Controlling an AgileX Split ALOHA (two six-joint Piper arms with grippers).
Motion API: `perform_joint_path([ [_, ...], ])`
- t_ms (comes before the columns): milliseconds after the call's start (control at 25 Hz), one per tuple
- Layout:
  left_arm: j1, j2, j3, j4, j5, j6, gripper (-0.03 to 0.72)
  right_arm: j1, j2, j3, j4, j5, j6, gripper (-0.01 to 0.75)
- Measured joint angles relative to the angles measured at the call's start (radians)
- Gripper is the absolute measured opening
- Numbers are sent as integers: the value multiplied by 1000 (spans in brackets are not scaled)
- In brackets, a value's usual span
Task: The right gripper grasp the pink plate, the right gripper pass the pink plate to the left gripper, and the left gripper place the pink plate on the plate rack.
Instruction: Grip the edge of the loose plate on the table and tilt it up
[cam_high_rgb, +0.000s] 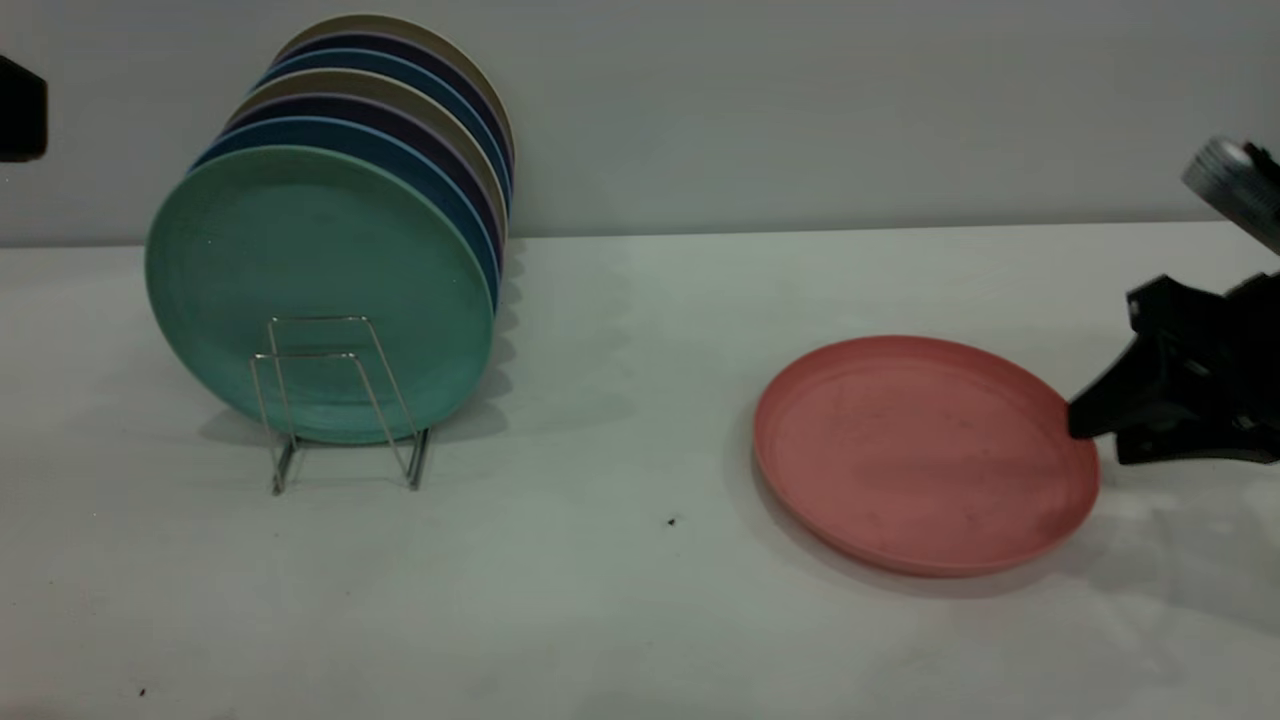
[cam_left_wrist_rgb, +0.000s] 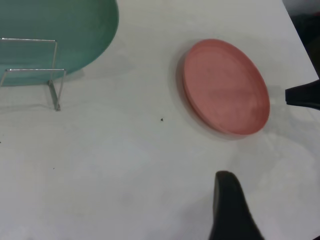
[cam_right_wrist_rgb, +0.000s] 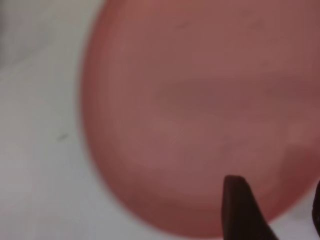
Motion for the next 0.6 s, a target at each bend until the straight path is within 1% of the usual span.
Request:
perform_joint_path([
  [160,0,0,0,0,0,18,451,-33,34,-37,0,-40,-21,367],
  [480,0,0,0,0,0,21,451,-35,146,-134,5,-41,-26,367],
  [600,0,0,0,0,0,21,451,-35,183,-164,7,-24,-23,367],
])
